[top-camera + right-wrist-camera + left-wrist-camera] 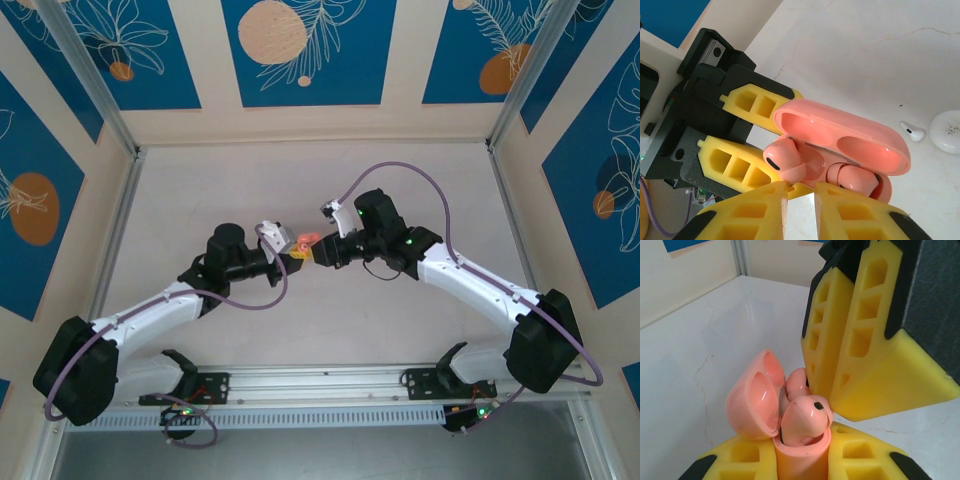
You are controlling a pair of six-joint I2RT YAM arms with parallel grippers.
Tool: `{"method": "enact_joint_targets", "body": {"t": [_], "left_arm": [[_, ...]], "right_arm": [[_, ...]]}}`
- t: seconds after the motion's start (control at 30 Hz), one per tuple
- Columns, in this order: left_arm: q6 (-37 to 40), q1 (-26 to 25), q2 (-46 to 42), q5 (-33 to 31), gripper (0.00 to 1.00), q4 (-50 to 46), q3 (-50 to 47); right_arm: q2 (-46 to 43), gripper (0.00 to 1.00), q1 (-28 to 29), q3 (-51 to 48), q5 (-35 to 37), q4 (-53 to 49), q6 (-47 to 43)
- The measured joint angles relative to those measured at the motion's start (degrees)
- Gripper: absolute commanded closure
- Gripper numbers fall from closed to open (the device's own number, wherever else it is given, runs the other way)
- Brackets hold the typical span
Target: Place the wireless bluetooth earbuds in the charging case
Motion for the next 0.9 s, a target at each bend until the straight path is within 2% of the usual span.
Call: {"method": "enact_joint_targets", "body": {"t": [0.53, 0.9], "left_arm": [[0.0, 0.0, -1.0, -0.8, 0.85, -0.1, -0.5], [0.0, -0.1, -1.4, -0.6, 0.85, -0.1, -0.5]], "right_arm": [[-1.7, 0.71, -0.3, 0.0, 1.9, -0.1, 1.2], [-4.4, 0.79, -0.5, 0.2, -1.9, 0.4, 1.0]]}}
